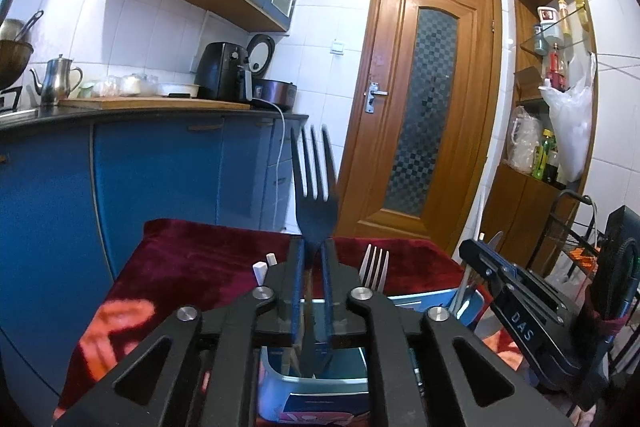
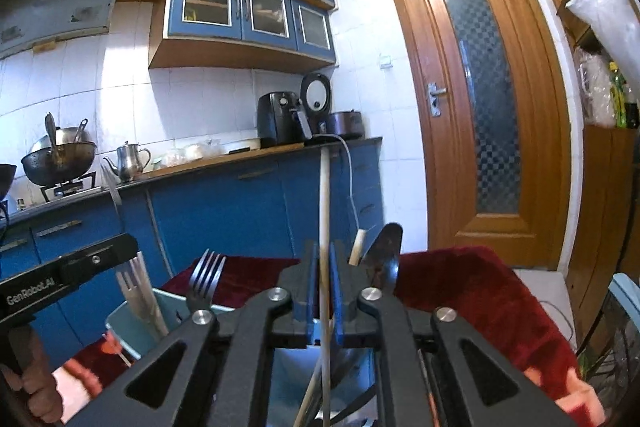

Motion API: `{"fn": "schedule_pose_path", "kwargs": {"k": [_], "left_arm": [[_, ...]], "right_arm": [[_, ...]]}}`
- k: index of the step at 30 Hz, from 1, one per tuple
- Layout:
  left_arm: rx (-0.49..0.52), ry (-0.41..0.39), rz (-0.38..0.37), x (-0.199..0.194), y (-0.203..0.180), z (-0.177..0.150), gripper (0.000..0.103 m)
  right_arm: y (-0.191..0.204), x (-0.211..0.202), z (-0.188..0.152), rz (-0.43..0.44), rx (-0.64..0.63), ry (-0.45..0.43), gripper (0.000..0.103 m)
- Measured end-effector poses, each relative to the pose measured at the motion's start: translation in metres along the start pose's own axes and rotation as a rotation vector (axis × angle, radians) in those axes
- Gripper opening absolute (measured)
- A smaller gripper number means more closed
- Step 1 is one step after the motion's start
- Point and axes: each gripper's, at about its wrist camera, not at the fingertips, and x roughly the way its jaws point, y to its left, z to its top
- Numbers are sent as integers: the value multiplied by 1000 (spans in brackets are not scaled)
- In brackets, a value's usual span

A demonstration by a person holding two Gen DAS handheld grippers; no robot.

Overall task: Organize utensils
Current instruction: 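Lower the fork into the caddy with the left gripper while the right gripper lowers the chopstick in, then open both grippers to release the fork and chopstick, then pull back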

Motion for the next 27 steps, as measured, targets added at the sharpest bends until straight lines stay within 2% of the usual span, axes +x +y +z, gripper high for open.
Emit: {"fn": "schedule_pose_path", "kwargs": {"k": [2, 4, 17, 27], "left_arm": [[-5, 0, 0, -1, 0, 1, 23], [-8, 5, -2, -2, -1, 1, 23], [2, 8, -15, -39, -13, 10, 24], [20, 23, 19, -90, -16, 14, 24]], "right_arm": [[1, -4, 1, 7, -1, -1, 21], [3, -8, 2, 10, -5, -5, 22], [16, -59, 25, 57, 0, -26, 27], [27, -103, 33, 87, 31, -6, 28]]}}
